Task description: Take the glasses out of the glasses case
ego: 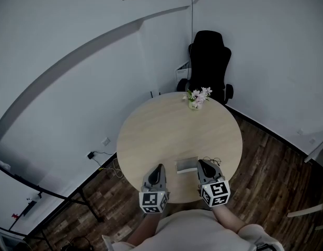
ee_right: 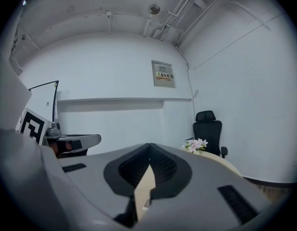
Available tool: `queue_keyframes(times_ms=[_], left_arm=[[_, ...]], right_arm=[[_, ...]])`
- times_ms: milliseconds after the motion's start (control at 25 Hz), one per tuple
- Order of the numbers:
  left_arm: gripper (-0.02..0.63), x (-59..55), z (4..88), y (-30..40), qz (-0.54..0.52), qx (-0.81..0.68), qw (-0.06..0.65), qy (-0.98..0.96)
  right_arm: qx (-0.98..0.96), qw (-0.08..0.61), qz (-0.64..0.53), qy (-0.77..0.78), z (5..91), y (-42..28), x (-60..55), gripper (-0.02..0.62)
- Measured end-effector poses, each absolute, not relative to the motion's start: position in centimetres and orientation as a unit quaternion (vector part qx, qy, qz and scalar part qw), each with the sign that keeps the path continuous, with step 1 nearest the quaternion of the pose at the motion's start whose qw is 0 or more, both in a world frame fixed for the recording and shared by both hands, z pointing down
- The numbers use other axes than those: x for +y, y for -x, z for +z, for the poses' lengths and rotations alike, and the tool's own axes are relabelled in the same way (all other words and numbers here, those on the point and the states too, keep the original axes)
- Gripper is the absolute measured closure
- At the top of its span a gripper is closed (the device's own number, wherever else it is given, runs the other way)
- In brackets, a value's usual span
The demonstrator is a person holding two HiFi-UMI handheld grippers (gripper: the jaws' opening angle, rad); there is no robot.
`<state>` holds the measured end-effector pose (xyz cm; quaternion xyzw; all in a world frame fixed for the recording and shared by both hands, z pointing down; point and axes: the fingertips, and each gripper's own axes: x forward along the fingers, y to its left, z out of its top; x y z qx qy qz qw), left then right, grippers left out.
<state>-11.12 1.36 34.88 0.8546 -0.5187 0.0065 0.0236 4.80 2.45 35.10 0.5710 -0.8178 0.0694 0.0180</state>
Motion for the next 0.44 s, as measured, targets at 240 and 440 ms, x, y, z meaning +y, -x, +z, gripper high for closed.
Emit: queue_keyframes(times_ms=[240, 440], left_arm=[[0.598, 1.63, 34.6, 11.24, 0.003, -0.517, 0.031, -0.856], [0.598, 1.51, 34.46, 11.19, 0.006, -0.51, 0.036, -0.859]], right_arm=[[-0.821, 0.015, 0.065, -0.567, 34.67, -4.3, 3.0, 0.583], [-0.821, 0.017, 0.065, -0.567, 34.55, -4.21, 3.09, 0.583]])
